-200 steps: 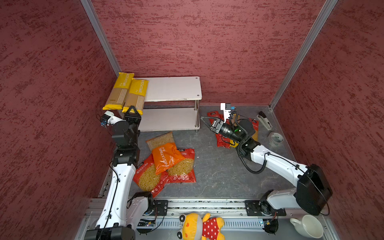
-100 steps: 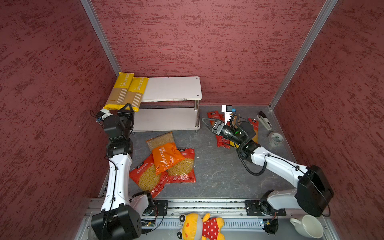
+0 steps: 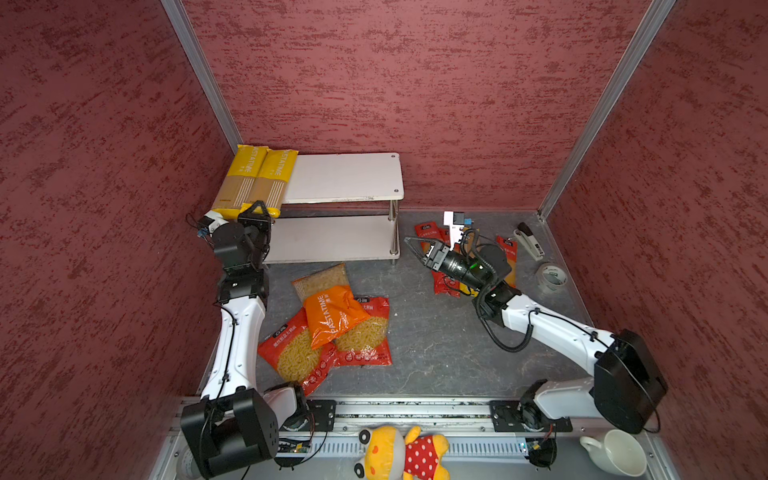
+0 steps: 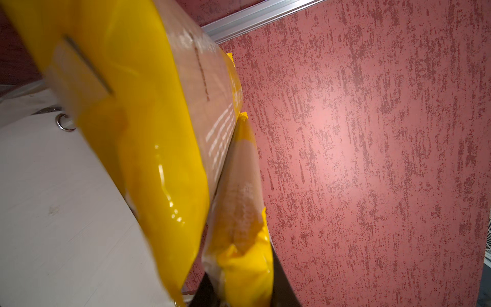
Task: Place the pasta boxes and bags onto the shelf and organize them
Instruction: 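Lower the pack beside the first pack and open the left gripper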
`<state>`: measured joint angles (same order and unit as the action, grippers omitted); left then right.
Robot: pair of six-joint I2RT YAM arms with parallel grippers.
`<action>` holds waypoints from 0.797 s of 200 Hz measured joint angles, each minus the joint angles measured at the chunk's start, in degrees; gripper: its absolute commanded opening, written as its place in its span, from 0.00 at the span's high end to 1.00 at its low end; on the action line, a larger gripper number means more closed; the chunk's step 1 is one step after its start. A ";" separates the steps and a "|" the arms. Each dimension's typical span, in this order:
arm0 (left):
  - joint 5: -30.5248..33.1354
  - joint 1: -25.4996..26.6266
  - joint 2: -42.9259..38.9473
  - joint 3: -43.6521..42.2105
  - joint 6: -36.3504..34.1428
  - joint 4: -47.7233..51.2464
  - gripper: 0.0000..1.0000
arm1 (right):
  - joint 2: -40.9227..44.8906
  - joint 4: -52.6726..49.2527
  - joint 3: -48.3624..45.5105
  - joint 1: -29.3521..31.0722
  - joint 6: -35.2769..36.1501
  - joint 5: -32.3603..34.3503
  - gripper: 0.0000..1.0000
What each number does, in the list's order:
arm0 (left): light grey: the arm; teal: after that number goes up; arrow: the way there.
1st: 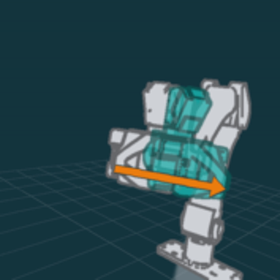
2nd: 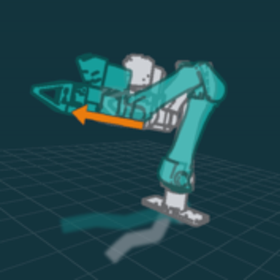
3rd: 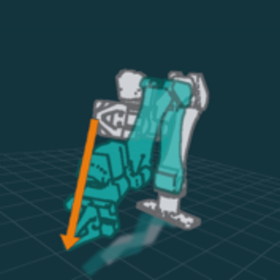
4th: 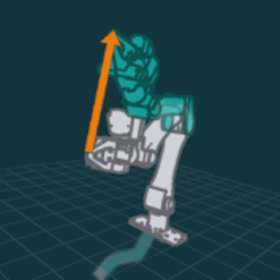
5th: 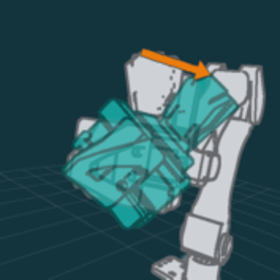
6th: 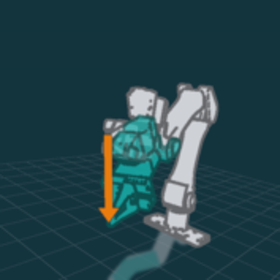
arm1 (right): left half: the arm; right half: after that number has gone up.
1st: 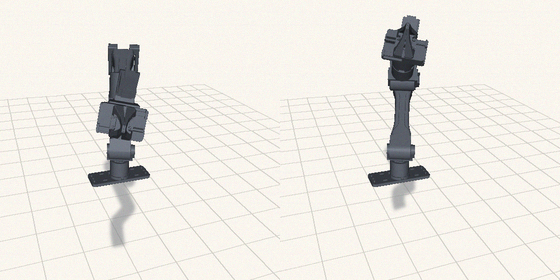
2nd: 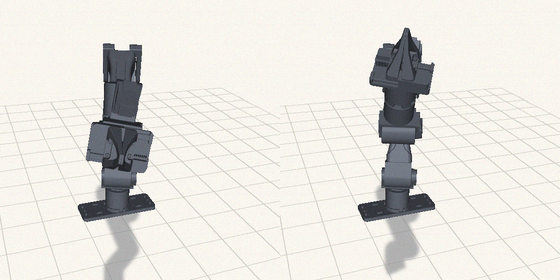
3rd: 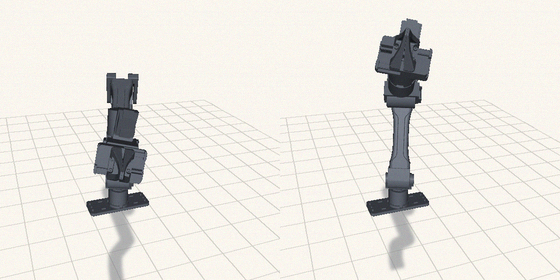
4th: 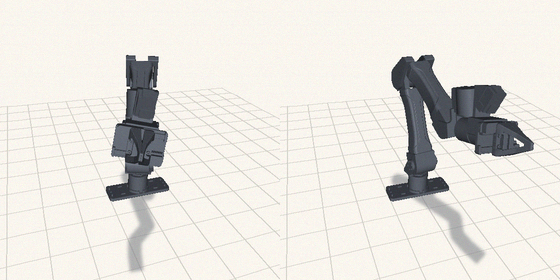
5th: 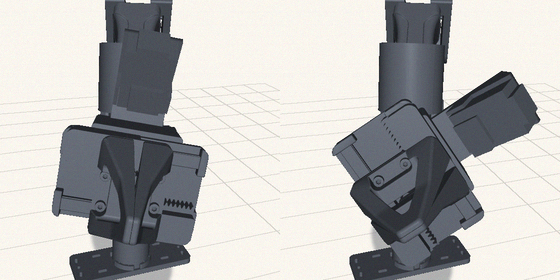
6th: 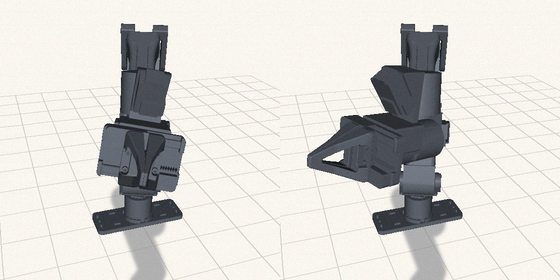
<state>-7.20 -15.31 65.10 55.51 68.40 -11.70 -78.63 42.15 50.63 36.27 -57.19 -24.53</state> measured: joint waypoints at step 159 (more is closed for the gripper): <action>-1.66 0.04 -6.99 -6.32 0.57 -0.57 0.81 | -0.02 1.07 -0.90 -0.02 -0.50 0.35 0.59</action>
<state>-8.86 -15.27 58.11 49.19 68.97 -12.27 -78.65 43.22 49.74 36.25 -57.69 -24.18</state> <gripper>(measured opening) 0.233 0.409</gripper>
